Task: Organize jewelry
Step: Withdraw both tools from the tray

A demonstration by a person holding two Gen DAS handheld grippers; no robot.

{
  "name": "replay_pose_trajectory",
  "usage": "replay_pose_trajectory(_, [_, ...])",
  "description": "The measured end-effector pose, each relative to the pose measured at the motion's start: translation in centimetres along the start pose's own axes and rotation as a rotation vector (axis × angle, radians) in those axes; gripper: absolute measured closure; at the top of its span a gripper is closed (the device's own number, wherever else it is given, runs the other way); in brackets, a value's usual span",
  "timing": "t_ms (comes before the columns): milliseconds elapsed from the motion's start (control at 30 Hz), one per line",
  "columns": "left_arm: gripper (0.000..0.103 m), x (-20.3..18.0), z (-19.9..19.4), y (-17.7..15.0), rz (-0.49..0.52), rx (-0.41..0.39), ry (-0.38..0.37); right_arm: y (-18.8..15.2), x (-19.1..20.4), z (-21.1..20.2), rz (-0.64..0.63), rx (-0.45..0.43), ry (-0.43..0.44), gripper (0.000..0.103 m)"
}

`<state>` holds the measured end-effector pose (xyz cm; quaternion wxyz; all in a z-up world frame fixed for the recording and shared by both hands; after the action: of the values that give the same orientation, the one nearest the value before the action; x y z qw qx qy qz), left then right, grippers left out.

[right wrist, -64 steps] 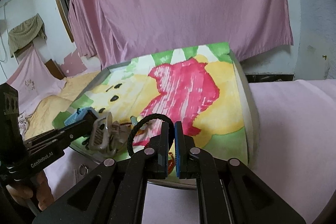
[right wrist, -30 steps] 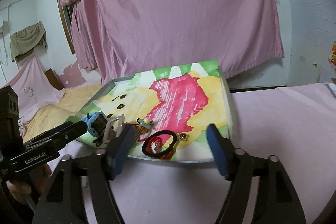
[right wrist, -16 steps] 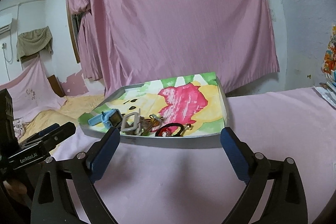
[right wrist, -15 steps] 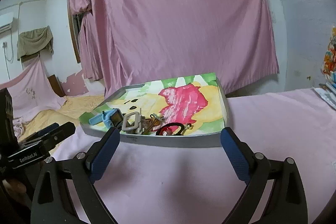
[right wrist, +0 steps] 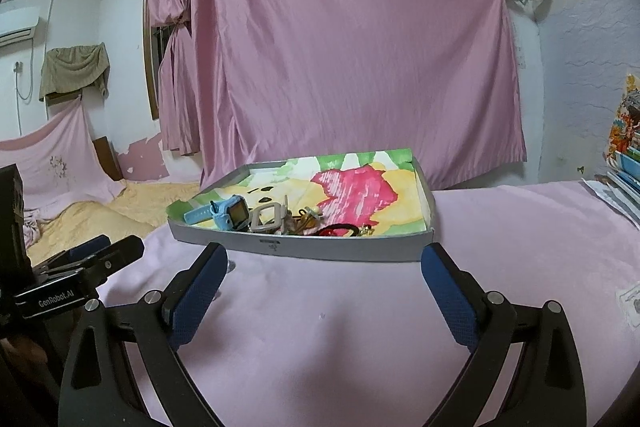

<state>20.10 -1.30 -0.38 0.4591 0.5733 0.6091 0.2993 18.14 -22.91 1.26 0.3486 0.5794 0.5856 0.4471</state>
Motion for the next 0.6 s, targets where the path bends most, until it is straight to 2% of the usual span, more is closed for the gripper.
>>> replay_pose_trajectory(167, [0.001, 0.2, -0.2, -0.5, 0.020, 0.009, 0.016, -1.0, 0.1, 0.5, 0.008, 0.034, -0.002, 0.008])
replay_pose_trajectory(333, [0.001, 0.2, 0.4, -1.4, 0.037, 0.061, 0.033, -2.1, -0.4, 1.6, 0.004, 0.125, -0.029, 0.008])
replay_pose_trajectory(600, [0.001, -0.3, 1.3, -2.0, 0.030, 0.108, 0.032, -2.4, -0.8, 2.4, -0.013, 0.185, -0.021, 0.008])
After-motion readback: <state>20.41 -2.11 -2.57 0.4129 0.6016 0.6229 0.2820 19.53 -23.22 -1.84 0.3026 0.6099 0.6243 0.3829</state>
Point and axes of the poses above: each gripper's, at about its wrist camera, not at the fingertips, and z roughly the way its jaws point, x to its left, y to its top, the point moved 8 cm from there along z, roughly the way its jaws point, and after that the axes turned 2 degrees about -z, right-handed, at the moved point
